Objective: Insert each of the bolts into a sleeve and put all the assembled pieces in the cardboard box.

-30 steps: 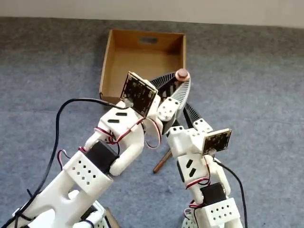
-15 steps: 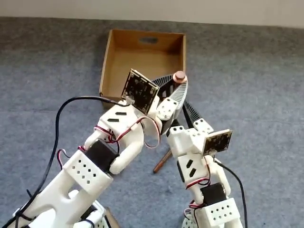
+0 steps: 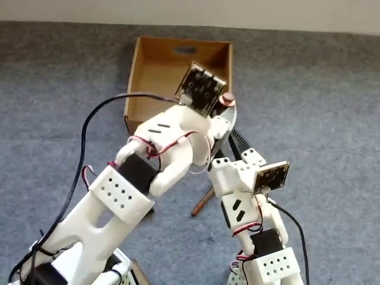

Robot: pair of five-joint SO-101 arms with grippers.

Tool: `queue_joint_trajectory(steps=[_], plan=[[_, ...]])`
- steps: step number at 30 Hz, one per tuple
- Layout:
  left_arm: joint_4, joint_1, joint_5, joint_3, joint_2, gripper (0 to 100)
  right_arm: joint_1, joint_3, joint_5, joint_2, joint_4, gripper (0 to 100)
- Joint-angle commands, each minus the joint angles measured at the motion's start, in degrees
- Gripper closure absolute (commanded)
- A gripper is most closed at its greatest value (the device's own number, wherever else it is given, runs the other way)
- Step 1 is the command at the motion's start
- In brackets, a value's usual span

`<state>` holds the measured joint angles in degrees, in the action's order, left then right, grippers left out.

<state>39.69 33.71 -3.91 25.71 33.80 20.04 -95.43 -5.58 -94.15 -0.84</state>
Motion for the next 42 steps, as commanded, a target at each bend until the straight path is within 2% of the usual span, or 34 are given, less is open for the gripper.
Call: queue_joint_trajectory(steps=[1, 30, 35, 42], plan=[[2.0, -1.1, 0.6, -4.8, -0.3, 99, 0.0, 0.0, 0.0, -0.6, 1.3, 99.2], [2.3, -2.9, 0.5, 2.5, -0.2, 99, 0.0, 0.0, 0.0, -0.2, 1.3, 99.2], [1.9, -2.9, 0.6, 6.5, 6.3, 99, 0.0, 0.0, 0.0, -0.3, 1.3, 99.2], [-6.7, -2.9, 0.6, 18.4, 15.3, 99, 0.1, 0.0, 0.0, -0.2, 1.3, 99.2]])
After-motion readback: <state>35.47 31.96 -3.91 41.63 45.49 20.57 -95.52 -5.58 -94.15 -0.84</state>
